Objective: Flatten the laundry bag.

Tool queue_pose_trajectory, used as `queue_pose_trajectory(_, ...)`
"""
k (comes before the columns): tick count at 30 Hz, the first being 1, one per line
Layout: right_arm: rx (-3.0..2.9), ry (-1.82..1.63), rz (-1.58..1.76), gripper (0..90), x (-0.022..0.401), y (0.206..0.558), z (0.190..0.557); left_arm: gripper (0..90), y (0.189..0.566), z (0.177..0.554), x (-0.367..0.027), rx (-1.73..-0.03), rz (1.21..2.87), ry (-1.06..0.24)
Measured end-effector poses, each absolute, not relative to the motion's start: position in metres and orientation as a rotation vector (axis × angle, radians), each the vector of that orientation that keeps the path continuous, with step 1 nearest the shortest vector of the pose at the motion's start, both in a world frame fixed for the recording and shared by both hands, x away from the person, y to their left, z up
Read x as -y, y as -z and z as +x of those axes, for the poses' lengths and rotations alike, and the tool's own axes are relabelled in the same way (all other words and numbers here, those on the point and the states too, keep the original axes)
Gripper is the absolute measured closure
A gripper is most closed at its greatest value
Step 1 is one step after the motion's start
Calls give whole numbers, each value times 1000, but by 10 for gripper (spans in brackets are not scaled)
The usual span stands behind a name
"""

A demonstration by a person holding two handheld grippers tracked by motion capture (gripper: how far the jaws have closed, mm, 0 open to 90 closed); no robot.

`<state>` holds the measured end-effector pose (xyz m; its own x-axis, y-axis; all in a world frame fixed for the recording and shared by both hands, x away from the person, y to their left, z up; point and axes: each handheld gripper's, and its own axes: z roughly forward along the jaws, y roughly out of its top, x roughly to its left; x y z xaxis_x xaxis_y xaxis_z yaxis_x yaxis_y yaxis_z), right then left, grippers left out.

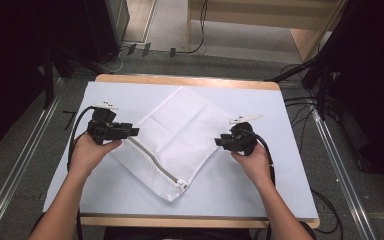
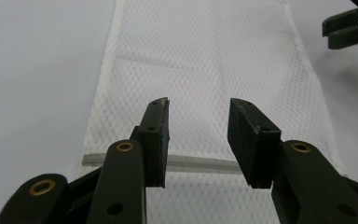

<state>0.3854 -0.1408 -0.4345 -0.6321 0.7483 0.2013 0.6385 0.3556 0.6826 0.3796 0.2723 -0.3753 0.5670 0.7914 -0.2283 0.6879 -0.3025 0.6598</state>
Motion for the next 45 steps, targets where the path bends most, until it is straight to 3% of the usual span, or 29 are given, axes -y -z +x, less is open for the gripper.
queue_pose_trajectory(10, -2495, -1108, 1249, 635, 133, 444, 377, 583, 398, 413, -281, -1206, 2053, -135)
queue_pose_trajectory(37, -2458, -1050, 1293, 508, 122, 468, 378, 528, 447, 452, -281, -1261, 2139, -215)
queue_pose_trajectory(43, -2438, -1006, 1255, 534, 116, 469, 375, 549, 448, 451, -276, -1239, 2160, -220)
queue_pose_trajectory(44, -2438, -1001, 1245, 553, 115, 469, 375, 572, 449, 451, -275, -1239, 2155, -208)
queue_pose_trajectory(45, -2429, -994, 1235, 628, 114, 469, 374, 626, 449, 450, -274, -1239, 2157, -206)
